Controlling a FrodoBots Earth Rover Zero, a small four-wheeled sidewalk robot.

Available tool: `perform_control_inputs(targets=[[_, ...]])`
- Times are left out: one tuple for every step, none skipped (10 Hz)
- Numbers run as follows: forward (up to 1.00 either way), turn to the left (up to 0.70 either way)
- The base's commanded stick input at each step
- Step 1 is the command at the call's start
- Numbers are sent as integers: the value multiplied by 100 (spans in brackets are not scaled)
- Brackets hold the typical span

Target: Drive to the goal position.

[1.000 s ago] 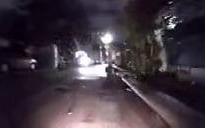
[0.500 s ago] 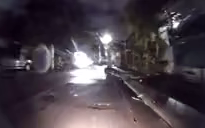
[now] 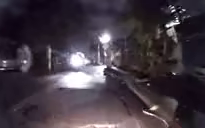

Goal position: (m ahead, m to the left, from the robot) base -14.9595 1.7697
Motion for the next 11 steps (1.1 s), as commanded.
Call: perform_control_inputs(targets=[[100,0],[64,0],[0,0],[0,0],[0,0],[0,0],[0,0],[0,0],[0,0],[0,0],[0,0]])
